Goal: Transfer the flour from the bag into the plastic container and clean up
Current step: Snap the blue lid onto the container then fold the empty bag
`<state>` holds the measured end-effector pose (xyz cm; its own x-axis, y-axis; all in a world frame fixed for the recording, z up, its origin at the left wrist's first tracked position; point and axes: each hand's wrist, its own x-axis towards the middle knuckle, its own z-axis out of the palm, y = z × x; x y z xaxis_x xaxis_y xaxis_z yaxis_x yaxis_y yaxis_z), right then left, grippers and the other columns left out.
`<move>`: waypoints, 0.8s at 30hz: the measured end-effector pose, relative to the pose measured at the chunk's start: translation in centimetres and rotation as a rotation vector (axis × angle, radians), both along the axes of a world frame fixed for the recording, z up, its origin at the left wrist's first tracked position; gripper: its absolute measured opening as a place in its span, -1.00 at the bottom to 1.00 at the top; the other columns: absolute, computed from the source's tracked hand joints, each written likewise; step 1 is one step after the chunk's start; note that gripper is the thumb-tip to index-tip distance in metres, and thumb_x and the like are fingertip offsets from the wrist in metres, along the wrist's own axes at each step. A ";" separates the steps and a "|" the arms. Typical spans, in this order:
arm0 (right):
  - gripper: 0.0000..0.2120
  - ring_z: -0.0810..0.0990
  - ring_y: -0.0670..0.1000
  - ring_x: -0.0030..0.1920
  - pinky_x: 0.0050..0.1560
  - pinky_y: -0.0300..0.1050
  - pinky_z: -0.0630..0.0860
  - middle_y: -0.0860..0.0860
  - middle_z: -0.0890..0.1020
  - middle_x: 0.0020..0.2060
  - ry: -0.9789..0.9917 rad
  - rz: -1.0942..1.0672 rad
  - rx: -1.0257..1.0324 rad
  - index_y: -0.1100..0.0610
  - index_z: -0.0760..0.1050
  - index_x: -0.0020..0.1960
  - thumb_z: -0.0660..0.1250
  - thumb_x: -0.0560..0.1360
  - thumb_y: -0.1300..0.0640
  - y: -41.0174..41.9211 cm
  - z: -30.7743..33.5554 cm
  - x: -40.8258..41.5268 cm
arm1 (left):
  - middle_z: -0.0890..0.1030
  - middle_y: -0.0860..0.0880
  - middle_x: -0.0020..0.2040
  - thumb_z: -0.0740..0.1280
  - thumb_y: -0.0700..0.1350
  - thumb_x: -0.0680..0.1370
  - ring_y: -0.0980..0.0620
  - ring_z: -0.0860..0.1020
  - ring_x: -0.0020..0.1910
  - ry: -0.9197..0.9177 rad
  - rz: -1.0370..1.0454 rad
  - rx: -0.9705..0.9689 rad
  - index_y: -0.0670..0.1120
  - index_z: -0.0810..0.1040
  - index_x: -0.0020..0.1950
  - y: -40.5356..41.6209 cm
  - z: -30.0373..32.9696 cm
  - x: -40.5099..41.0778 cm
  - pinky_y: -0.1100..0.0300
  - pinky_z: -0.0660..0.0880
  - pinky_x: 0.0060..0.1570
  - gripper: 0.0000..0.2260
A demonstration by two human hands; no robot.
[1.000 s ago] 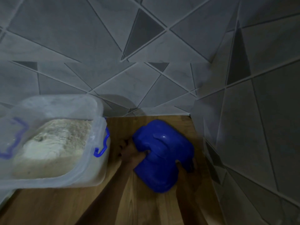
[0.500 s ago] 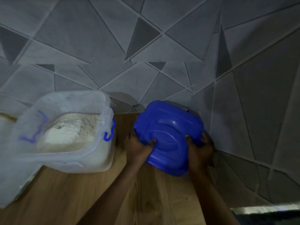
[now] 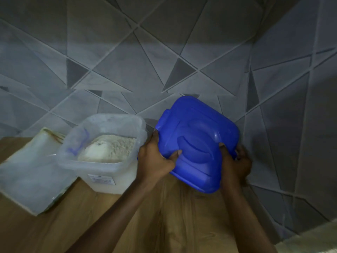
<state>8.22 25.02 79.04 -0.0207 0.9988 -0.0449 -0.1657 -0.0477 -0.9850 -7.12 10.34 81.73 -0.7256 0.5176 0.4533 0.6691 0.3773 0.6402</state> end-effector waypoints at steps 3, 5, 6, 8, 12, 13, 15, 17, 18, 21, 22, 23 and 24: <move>-0.49 0.72 -0.03 0.02 0.12 0.13 0.64 -0.07 0.73 0.03 0.009 0.100 0.057 -0.04 0.58 0.28 0.55 0.34 0.00 -1.0 1.8 -2.1 | 0.62 0.12 0.09 0.48 0.26 0.31 0.07 0.61 0.10 -0.013 0.032 0.070 0.00 0.51 0.23 -2.4 1.4 -1.3 0.15 0.57 0.03 -0.41; -0.48 0.72 -0.05 0.02 0.12 0.12 0.64 -0.10 0.73 0.04 -0.030 0.171 0.106 -0.08 0.57 0.28 0.53 0.33 -0.07 -1.9 2.8 -3.9 | 0.63 0.14 0.04 0.49 0.26 0.30 0.09 0.62 0.06 -0.040 0.073 0.097 0.03 0.51 0.18 -4.2 1.9 -2.7 0.16 0.58 0.01 -0.45; -0.49 0.72 -0.06 0.01 0.11 0.12 0.64 -0.11 0.73 0.03 -0.069 0.205 0.128 -0.10 0.56 0.27 0.52 0.34 -0.09 -2.4 3.4 -4.7 | 0.64 0.14 0.02 0.49 0.27 0.29 0.08 0.62 0.04 -0.058 0.099 0.105 0.03 0.51 0.16 -5.0 2.0 -3.3 0.15 0.58 -0.01 -0.46; -0.55 0.73 -0.04 -0.01 0.08 0.13 0.65 -0.08 0.73 0.01 -0.105 0.268 0.144 -0.04 0.58 0.24 0.51 0.37 -0.02 -3.5 4.2 -6.8 | 0.64 0.13 0.03 0.49 0.29 0.28 0.05 0.62 0.06 -0.077 0.150 0.112 0.04 0.50 0.16 -6.9 2.4 -4.8 0.13 0.58 0.01 -0.43; -0.53 0.72 0.00 -0.06 0.04 0.14 0.66 -0.05 0.73 -0.04 -0.144 0.337 0.184 0.03 0.60 0.15 0.52 0.27 -0.04 -6.1 5.3 -11.4 | 0.64 0.09 0.08 0.49 0.29 0.30 0.02 0.60 0.13 -0.083 0.230 0.122 0.02 0.51 0.19 -10.4 3.2 -8.2 0.19 0.55 0.07 -0.42; -0.53 0.72 0.01 -0.06 0.04 0.13 0.66 -0.04 0.72 -0.04 -0.149 0.357 0.177 0.04 0.59 0.13 0.53 0.25 -0.04 -6.8 5.3 -12.7 | 0.65 0.09 0.08 0.49 0.29 0.30 0.01 0.60 0.13 -0.092 0.242 0.115 0.03 0.51 0.19 -11.5 3.4 -9.2 0.21 0.54 0.07 -0.43; -0.60 0.70 0.01 -0.07 0.04 0.09 0.66 -0.04 0.71 -0.05 -0.155 0.384 0.178 0.03 0.58 0.07 0.53 0.27 0.01 -7.9 5.7 -14.3 | 0.65 0.12 0.06 0.47 0.31 0.30 0.04 0.61 0.09 -0.108 0.249 0.110 0.06 0.53 0.16 -12.8 3.3 -10.8 0.18 0.56 0.09 -0.46; -0.57 0.71 0.00 -0.09 0.01 0.07 0.67 -0.04 0.72 -0.07 -0.158 0.419 0.187 0.04 0.60 0.08 0.52 0.23 0.00 -9.2 5.7 -16.2 | 0.65 0.16 0.03 0.46 0.32 0.30 0.08 0.63 0.06 -0.136 0.251 0.120 0.07 0.54 0.15 -14.4 3.1 -12.5 0.13 0.59 0.07 -0.47; -0.54 0.71 -0.01 -0.10 -0.01 0.07 0.68 -0.04 0.72 -0.07 -0.169 0.441 0.189 0.05 0.61 0.09 0.52 0.21 -0.01 -9.9 5.9 -17.0 | 0.66 0.16 0.02 0.46 0.32 0.30 0.09 0.63 0.04 -0.147 0.258 0.124 0.06 0.55 0.15 -15.1 2.9 -13.3 0.14 0.60 0.06 -0.47; -0.56 0.72 0.02 -0.11 -0.05 0.07 0.69 -0.04 0.72 -0.10 -0.189 0.474 0.175 0.05 0.62 0.05 0.54 0.19 0.00 -11.2 5.5 -19.2 | 0.67 0.12 0.01 0.46 0.32 0.30 0.04 0.64 0.04 -0.201 0.289 0.105 0.04 0.56 0.13 -16.7 2.2 -15.1 0.13 0.61 0.04 -0.46; -0.61 0.72 0.03 -0.11 -0.06 0.06 0.69 -0.03 0.72 -0.10 -0.189 0.497 0.153 0.05 0.61 0.04 0.55 0.23 0.05 -11.7 5.4 -19.8 | 0.66 0.10 0.01 0.46 0.32 0.30 0.02 0.63 0.05 -0.220 0.297 0.101 0.03 0.56 0.13 -17.2 1.9 -15.6 0.12 0.60 0.05 -0.46; -0.65 0.71 0.04 -0.11 -0.06 0.06 0.69 -0.02 0.72 -0.09 -0.189 0.518 0.139 0.04 0.61 0.04 0.56 0.27 0.10 -12.0 5.2 -20.3 | 0.65 0.08 0.02 0.45 0.32 0.30 -0.01 0.62 0.07 -0.239 0.305 0.089 0.03 0.55 0.13 -17.5 1.6 -16.1 0.13 0.59 0.07 -0.46; -0.67 0.71 0.04 -0.11 -0.06 0.05 0.68 -0.01 0.71 -0.08 -0.196 0.532 0.121 0.04 0.60 0.04 0.56 0.30 0.14 -12.4 5.2 -20.8 | 0.64 0.07 0.04 0.45 0.31 0.31 -0.02 0.60 0.09 -0.248 0.309 0.083 0.03 0.54 0.14 -17.9 1.4 -16.4 0.14 0.58 0.09 -0.46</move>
<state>-12.55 12.64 84.21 -0.5239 0.8517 0.0151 0.0365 0.0401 -0.9985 -23.50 -7.51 83.11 -0.9342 0.2268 0.2755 0.3531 0.4772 0.8047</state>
